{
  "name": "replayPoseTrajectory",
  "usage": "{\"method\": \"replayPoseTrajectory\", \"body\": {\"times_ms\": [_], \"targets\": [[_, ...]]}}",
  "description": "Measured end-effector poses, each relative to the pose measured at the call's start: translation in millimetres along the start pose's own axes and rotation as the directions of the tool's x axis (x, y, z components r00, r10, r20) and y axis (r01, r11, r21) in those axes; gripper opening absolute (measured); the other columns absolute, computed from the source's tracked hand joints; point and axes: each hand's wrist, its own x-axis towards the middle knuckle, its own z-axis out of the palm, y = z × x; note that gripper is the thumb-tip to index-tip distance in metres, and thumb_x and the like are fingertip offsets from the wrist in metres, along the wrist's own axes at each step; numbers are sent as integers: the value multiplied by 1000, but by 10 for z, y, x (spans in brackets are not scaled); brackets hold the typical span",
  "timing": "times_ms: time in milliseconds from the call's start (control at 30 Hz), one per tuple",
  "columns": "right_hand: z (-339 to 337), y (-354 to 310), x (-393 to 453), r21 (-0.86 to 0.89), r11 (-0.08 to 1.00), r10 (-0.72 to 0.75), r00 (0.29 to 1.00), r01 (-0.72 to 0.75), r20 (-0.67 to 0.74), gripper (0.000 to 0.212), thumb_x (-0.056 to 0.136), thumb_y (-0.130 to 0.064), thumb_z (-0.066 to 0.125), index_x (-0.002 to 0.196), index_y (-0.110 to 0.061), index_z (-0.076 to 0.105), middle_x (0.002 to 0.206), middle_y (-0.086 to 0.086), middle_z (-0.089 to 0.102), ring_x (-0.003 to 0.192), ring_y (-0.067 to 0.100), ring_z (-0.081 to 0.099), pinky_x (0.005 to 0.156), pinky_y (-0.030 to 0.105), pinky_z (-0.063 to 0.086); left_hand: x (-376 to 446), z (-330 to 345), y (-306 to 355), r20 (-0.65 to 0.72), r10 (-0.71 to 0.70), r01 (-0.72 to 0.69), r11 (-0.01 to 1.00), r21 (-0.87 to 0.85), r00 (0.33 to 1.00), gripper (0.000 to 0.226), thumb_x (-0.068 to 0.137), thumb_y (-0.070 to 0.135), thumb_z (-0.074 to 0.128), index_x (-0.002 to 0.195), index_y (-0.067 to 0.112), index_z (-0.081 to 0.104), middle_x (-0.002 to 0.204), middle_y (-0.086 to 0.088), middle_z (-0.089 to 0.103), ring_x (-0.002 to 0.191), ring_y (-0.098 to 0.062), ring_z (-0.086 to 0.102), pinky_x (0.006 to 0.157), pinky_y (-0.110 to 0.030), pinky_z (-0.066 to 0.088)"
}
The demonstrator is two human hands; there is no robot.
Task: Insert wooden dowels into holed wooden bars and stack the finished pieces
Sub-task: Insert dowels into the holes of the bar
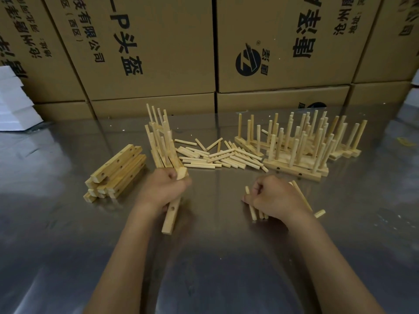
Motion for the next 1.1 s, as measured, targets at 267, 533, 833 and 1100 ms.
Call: {"method": "replayPoseTrajectory", "body": {"times_ms": [267, 533, 833, 1100], "targets": [[-55, -256, -49, 639, 767, 21, 993, 57, -114, 20, 89, -29, 60, 73, -21, 68, 65, -13, 69, 65, 6, 63, 62, 24, 44, -119, 150, 178, 381, 195, 71, 809, -583, 904, 16, 95, 18, 44, 107, 12, 53, 59, -4, 53, 52, -14, 44, 47, -26, 34], [7, -423, -173, 696, 676, -193, 970, 242, -150, 5, 92, -13, 66, 90, -14, 70, 69, 6, 57, 63, 2, 51, 60, 10, 39, -161, 237, 235, 502, 317, 68, 791, -608, 805, 39, 105, 38, 32, 127, 41, 65, 60, -3, 48, 49, -13, 43, 39, -20, 35], [18, -358, -191, 424, 807, -297, 903, 411, -311, 7, 88, -22, 68, 86, -29, 69, 63, -9, 59, 58, 5, 52, 55, 25, 42, -177, 269, 207, 393, 356, -26, 768, -640, 848, 35, 105, 27, 44, 130, 44, 63, 68, -4, 52, 59, -8, 52, 50, -20, 42], [49, -337, -188, 270, 843, -365, 863, 465, -349, 11, 88, -20, 67, 87, -31, 67, 71, -13, 63, 66, 5, 56, 57, 26, 42, -164, 268, 179, 350, 326, -80, 822, -564, 878, 29, 104, 34, 48, 125, 31, 68, 65, 0, 54, 56, -8, 48, 52, -17, 40]]}}
